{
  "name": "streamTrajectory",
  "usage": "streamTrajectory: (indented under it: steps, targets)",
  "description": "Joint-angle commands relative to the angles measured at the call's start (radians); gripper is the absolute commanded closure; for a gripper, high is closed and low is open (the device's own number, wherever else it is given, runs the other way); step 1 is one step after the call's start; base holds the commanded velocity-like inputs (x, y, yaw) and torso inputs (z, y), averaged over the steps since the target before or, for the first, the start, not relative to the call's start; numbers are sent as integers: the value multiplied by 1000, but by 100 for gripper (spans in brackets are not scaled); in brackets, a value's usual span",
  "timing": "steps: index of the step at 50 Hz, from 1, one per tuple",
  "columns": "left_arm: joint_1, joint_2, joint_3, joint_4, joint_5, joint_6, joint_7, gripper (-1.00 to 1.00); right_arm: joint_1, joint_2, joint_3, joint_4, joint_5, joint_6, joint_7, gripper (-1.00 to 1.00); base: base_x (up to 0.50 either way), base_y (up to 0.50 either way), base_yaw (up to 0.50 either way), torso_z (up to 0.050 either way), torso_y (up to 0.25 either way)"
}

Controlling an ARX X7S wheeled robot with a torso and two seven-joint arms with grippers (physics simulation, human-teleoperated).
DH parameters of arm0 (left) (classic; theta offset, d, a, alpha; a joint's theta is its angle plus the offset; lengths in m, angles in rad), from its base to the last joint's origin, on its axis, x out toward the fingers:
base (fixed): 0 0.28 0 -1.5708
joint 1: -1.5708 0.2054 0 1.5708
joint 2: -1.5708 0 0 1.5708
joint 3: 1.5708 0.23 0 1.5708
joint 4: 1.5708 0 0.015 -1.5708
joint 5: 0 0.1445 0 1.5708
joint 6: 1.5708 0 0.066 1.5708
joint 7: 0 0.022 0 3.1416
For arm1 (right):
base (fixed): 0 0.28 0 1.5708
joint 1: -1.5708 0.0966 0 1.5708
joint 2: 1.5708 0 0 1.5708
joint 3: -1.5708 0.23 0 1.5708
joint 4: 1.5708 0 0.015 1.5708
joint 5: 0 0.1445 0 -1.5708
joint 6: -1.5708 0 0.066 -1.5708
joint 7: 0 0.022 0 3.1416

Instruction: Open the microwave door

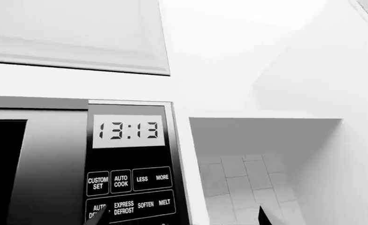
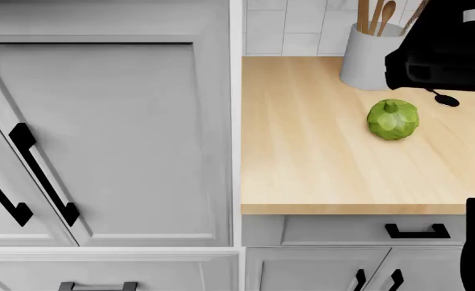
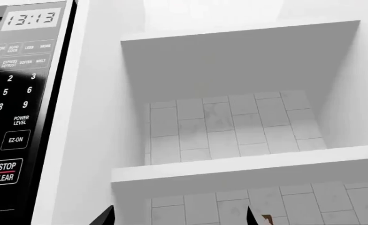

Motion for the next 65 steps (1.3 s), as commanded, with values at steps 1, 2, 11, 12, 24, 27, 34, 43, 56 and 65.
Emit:
streamTrajectory:
  steps: [1, 2, 11, 12, 24, 27, 34, 43, 56, 65]
  targets:
    - [16, 95, 31, -12, 2, 27, -41, -100, -20, 14, 15, 0, 2, -18, -3, -100, 0, 0, 0, 0, 0]
    - [17, 102, 44, -25, 16, 42, -37, -100, -23, 15, 17, 1, 1, -21, -4, -100, 0, 0, 0, 0, 0]
    - [-5, 155, 166, -272, 204, 233, 4, -100, -47, 27, 30, 2, -1, -39, -10, -100, 0, 0, 0, 0, 0]
    - [-13, 160, 175, -316, 228, 261, 9, -100, -51, 28, 33, 1, -1, -41, -10, -100, 0, 0, 0, 0, 0]
    - [-112, 211, 248, -823, 436, 594, 50, -100, -58, 36, 37, 4, 2, -52, -12, -100, 0, 0, 0, 0, 0]
    - [-149, 223, 261, -963, 474, 680, 58, -100, -53, 36, 34, 4, 4, -50, -11, -100, 0, 0, 0, 0, 0]
    - [-235, 248, 287, -1286, 533, 871, 75, -100, -42, 35, 25, 10, 5, -48, -13, -100, 0, 0, 0, 0, 0]
    - [-238, 225, 315, -1401, 599, 1033, -56, -100, -42, 37, 23, 13, 3, -51, -12, -100, 0, 0, 0, 0, 0]
    - [-162, 120, 288, -1248, 610, 1068, -222, -100, -46, 37, 15, 12, -3, -56, -10, -100, 0, 0, 0, 0, 0]
    - [-131, 41, 254, -1157, 603, 1065, -303, -100, -42, 37, 9, 12, -4, -55, -7, -100, 0, 0, 0, 0, 0]
